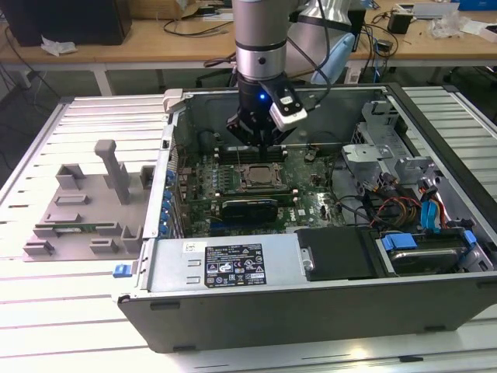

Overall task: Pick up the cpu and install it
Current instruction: 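Close the cpu cover, then install the first cpu locking lever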

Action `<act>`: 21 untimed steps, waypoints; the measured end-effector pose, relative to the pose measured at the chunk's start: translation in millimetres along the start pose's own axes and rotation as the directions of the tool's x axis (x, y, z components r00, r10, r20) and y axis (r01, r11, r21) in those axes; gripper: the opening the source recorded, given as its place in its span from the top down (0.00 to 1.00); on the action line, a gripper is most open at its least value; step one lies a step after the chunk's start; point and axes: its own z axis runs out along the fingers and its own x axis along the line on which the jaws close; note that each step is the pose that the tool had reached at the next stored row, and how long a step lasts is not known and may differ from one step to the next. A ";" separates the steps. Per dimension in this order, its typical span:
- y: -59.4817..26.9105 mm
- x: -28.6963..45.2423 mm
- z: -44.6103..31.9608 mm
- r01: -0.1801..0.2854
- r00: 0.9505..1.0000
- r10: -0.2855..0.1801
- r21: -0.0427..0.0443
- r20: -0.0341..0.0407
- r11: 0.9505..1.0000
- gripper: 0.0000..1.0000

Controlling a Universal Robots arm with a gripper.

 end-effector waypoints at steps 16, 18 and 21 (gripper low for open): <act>-11.4 -0.7 1.8 -0.016 1.000 0.016 0.001 0.000 1.000 0.89; -11.7 -0.8 1.8 -0.016 1.000 0.016 0.001 0.000 1.000 0.89; -12.0 -0.7 1.8 -0.016 1.000 0.016 0.001 0.000 1.000 0.89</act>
